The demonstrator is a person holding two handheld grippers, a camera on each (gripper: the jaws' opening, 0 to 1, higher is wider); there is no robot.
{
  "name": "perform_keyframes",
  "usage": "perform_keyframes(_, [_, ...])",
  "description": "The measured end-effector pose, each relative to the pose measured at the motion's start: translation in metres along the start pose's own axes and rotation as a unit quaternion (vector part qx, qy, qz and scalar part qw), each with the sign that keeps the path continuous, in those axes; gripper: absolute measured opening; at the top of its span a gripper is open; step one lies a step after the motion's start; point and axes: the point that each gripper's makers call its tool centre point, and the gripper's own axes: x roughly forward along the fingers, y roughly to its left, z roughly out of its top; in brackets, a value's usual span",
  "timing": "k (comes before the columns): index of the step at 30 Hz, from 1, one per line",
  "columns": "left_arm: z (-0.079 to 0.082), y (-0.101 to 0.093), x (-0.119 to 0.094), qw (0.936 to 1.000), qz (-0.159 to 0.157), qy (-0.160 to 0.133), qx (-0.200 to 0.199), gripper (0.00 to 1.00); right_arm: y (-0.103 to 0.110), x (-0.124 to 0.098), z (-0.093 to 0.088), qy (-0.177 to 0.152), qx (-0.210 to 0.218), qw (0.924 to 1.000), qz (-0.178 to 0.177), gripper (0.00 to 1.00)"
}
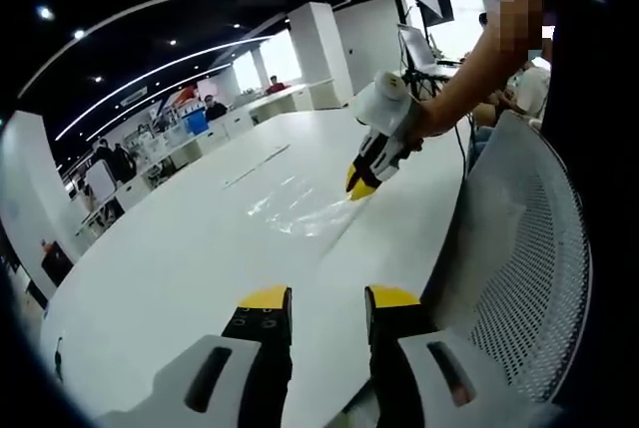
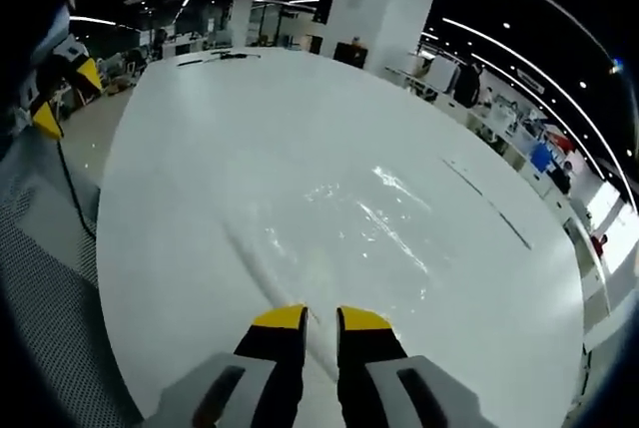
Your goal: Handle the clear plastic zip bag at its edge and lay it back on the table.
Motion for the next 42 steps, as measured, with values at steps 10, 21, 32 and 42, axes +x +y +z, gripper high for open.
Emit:
perform_keyframes(10, [-0.007, 0.003, 0.004, 0.9999, -0.009, 0.005, -0.007, 0.3, 0.007, -0.015, 0.002, -0.02, 0.013, 0.9997, 0.01, 0.24])
perform_keyframes(21, [-0.008, 0.008, 0.012, 0.9997, -0.02, 0.002, -0.016, 0.34, -0.002, -0.036, -0.004, -0.049, 0.057, 0.9972, -0.002, 0.39])
perform_keyframes(32, [-0.006, 0.008, 0.016, 0.9994, -0.024, -0.005, -0.024, 0.35, -0.012, -0.072, -0.007, -0.077, 0.105, 0.9913, -0.02, 0.53])
perform_keyframes(42, [0.013, 0.005, 0.021, 0.9987, -0.019, -0.008, -0.046, 0.37, -0.01, -0.102, -0.017, -0.091, 0.139, 0.9857, -0.029, 0.67])
